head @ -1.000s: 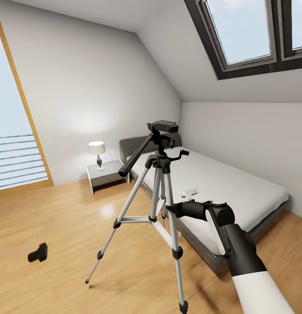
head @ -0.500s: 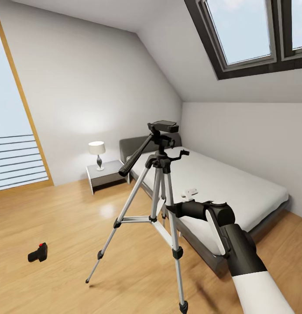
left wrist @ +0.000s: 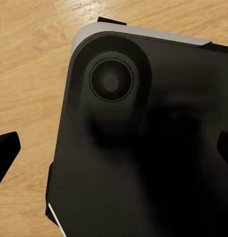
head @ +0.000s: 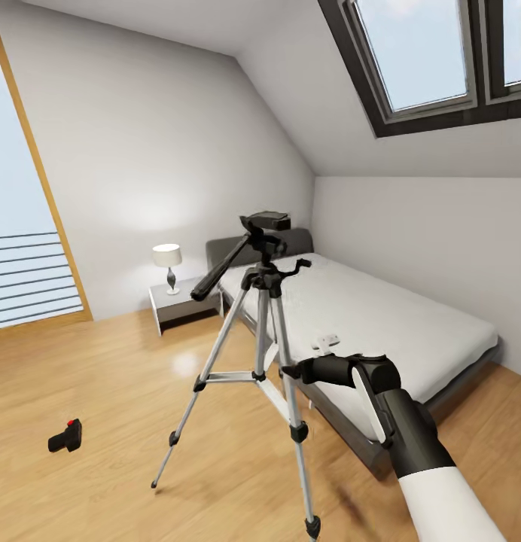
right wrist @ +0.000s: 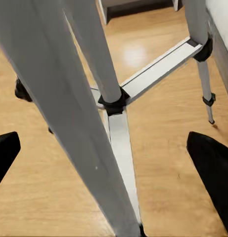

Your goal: Attach the digital camera to the camera tripod in the bedroom.

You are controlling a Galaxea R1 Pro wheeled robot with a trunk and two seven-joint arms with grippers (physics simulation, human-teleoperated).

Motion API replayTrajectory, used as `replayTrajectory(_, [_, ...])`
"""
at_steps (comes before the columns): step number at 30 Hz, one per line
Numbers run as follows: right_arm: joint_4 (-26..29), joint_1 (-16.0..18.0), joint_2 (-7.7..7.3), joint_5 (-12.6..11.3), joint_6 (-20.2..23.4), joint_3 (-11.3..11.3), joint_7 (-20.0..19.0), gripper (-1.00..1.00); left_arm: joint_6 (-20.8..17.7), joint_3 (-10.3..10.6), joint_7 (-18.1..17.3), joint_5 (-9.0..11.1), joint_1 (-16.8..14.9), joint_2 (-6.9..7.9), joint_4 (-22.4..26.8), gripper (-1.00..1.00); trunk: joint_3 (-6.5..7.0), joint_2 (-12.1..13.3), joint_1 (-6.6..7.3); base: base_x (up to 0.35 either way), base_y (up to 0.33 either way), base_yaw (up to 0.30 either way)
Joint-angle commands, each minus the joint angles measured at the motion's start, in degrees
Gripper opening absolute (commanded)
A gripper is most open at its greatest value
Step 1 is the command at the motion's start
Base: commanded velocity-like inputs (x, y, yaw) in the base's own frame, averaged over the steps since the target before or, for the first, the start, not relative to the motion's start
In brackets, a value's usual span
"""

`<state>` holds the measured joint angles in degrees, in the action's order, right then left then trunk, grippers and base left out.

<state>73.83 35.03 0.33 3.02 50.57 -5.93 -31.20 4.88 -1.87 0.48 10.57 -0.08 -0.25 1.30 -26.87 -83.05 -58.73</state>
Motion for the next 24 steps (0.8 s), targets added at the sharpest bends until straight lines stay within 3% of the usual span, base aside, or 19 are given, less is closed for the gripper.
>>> replayTrajectory(1, [0.0, 0.0, 0.02, 0.3, 0.2, 0.0, -0.3, 1.00, 0.1, -0.2, 0.0, 0.2, 0.0, -0.02, 0.0, 1.00, -0.06, 0.0, 0.00, 0.000, 0.000, 0.000])
replayTrajectory(17, [0.1, 0.0, 0.02, 0.4, 0.2, 0.0, -0.4, 1.00, 0.3, -0.2, 0.0, 0.2, 0.0, -0.02, 0.0, 1.00, -0.06, 0.0, 0.00, -0.002, 0.000, 0.000])
replayTrajectory(24, [0.2, 0.0, 0.02, 0.4, 0.3, 0.0, -0.5, 1.00, 0.3, -0.2, 0.0, 0.2, 0.0, -0.06, 0.0, 1.00, -0.06, 0.0, 0.00, -0.182, 0.000, 0.000])
